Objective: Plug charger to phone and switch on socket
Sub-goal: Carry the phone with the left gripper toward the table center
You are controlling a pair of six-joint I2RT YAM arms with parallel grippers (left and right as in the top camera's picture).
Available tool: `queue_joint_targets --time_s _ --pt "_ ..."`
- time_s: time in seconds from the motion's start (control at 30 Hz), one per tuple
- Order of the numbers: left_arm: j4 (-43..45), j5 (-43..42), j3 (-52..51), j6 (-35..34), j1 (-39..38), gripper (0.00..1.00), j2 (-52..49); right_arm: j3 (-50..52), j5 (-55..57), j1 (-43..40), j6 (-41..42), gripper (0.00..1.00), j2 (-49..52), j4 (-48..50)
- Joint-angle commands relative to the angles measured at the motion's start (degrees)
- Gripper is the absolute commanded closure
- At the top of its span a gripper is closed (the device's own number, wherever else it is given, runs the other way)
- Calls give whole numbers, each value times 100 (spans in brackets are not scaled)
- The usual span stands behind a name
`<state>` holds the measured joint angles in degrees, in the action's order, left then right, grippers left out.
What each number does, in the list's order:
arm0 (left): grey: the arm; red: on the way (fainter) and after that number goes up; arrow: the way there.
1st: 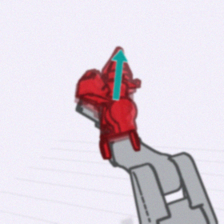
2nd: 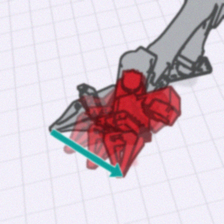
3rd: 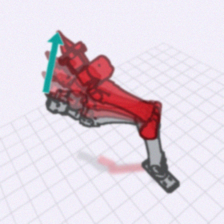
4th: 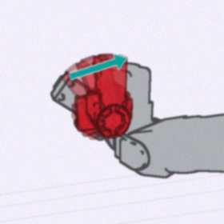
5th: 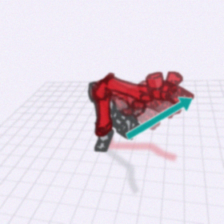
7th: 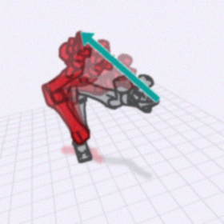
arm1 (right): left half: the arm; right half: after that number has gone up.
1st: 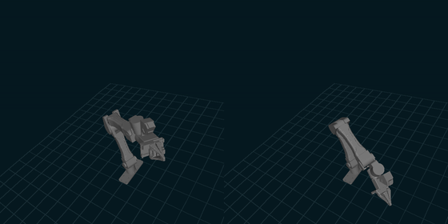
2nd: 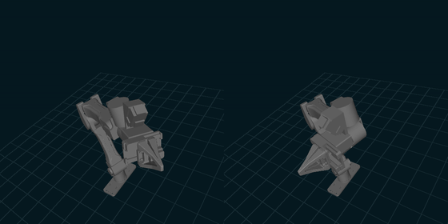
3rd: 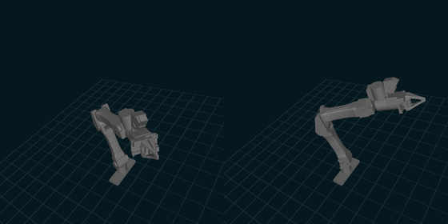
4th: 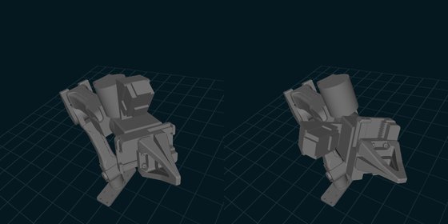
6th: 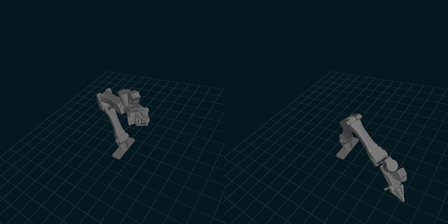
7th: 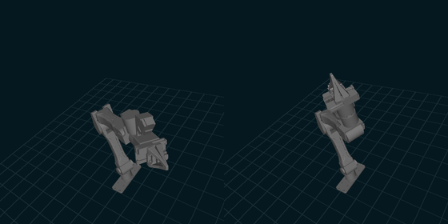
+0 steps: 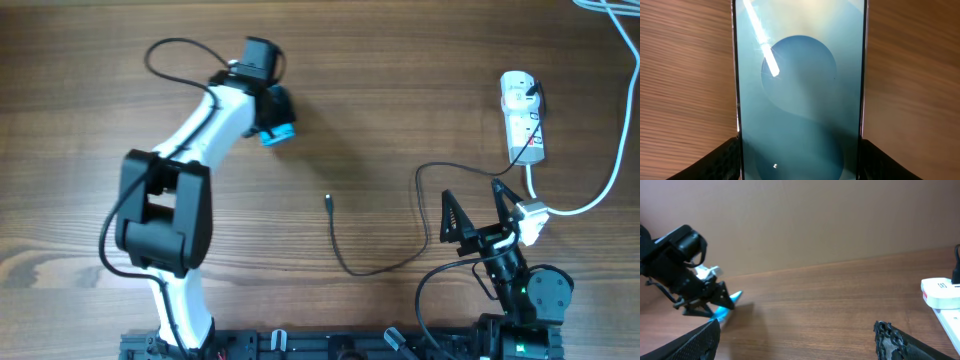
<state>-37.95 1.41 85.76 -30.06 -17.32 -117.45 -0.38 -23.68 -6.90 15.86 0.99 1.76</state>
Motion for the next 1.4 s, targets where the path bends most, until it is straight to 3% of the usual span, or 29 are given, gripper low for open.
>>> queue_joint_targets --time_s 0.0,0.33,0.83,1.03,1.2,1.37 --pt "55 -116 136 -352 -435 47 -44 11 57 24 72 0 -79 13" --pt "-199 767 131 -319 -1099 46 -50 11 57 24 72 0 -79 13" --pt "-140 883 131 -168 -1154 51 -638 11 57 24 72 0 -79 13" --pt "-131 1069 131 -168 -1156 48 -638 11 57 24 72 0 -79 13" --pt "-219 1047 131 -173 -1161 18 -638 11 57 24 70 0 -79 13" --pt "-323 907 131 -192 -1161 2 -638 11 57 24 72 0 -79 13"
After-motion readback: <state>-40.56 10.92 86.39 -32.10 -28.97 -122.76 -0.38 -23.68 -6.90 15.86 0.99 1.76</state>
